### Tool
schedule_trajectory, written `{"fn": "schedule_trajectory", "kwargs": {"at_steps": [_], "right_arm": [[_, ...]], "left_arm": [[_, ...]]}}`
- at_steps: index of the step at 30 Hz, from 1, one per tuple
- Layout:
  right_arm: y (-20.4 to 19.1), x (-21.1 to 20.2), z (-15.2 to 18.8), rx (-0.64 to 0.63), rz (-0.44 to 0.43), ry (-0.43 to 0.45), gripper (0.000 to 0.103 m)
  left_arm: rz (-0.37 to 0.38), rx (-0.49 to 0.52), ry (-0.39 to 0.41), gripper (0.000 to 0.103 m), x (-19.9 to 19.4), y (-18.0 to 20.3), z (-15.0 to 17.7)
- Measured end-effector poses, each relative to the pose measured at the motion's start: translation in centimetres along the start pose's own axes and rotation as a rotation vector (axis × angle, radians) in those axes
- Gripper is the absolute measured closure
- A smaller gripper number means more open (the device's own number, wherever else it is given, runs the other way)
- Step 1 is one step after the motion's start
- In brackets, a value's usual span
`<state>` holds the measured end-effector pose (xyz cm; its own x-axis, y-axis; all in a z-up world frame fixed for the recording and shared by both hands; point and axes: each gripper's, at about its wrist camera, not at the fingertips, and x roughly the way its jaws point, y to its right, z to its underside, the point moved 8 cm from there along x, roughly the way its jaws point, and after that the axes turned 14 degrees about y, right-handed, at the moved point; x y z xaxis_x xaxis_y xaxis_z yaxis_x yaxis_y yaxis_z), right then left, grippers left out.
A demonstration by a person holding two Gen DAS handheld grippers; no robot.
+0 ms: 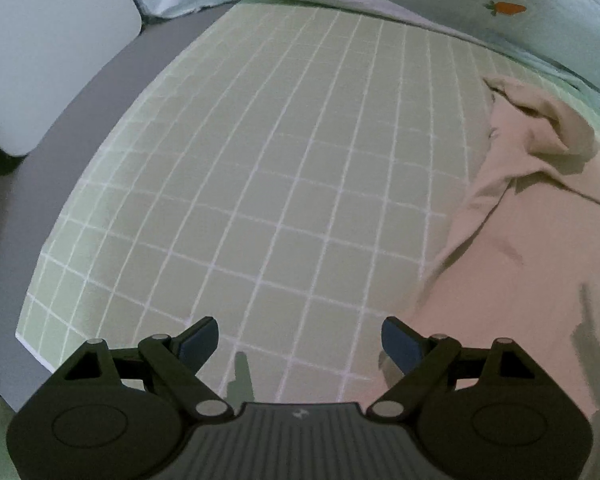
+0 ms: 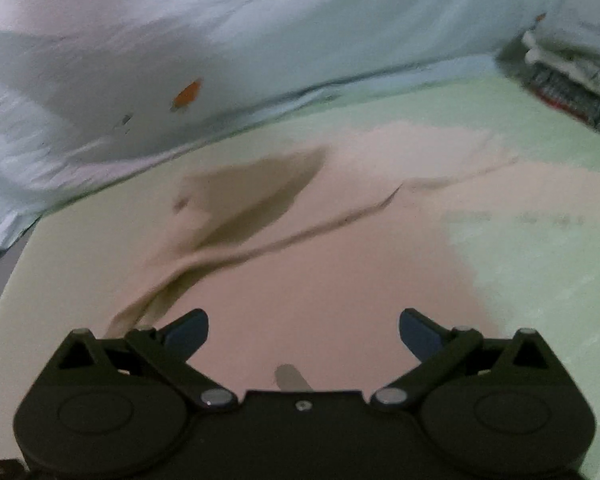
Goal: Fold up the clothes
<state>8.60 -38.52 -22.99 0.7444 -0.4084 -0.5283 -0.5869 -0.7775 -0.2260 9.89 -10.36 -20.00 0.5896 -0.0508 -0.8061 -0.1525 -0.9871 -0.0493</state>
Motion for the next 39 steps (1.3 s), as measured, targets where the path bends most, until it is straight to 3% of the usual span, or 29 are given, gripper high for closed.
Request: {"fn": "schedule_trajectory", "kwargs": {"at_steps": [8, 12, 18, 22, 29, 32, 34, 36, 39], "right_arm": [[-8.7, -3.1, 6.6, -0.093, -0.09, -0.093, 0.004], [-12.2, -4.1, 8.4, -0.118, -0.185, -0.132, 0.028], [-15.6, -5.2, 9.8, -0.182, -0.22, -0.125, 0.037], [-16.5, -4.7, 9.9, -0.202, -0.198, -0.115, 0.047], [-17.2, -5.1, 10.5, -0.277, -0.166, -0.09, 0.051], [-17.2, -5.3, 10.6, -0.309, -0.174, -0.077, 0.066], [-17.0, -5.4, 10.4, -0.287, -0.193, -0.079, 0.084], [-16.5, -5.4, 10.2, -0.261, -0.205, -0.083, 0.093], [-15.9, -5.2, 9.9, -0.204, -0.23, -0.099, 0.096]], "left_arm": [[0.007, -0.001, -0.025, 0.014, 0.8, -3.3, 1.6], [-0.004, -0.021, -0.046, 0.014, 1.5, -5.1, 2.1], [0.001, -0.025, -0.055, 0.014, 2.0, -6.7, 2.0], [0.015, -0.01, -0.059, 0.014, 2.1, -6.9, 2.1], [0.041, 0.012, -0.074, 0.014, 2.6, -6.7, 2.6], [0.045, 0.006, -0.086, 0.014, 2.8, -6.8, 2.9], [0.047, 0.003, -0.088, 0.014, 2.8, -6.9, 2.9], [0.049, 0.001, -0.084, 0.014, 2.6, -6.7, 2.9], [0.055, -0.001, -0.077, 0.014, 2.4, -6.5, 2.8]]}}
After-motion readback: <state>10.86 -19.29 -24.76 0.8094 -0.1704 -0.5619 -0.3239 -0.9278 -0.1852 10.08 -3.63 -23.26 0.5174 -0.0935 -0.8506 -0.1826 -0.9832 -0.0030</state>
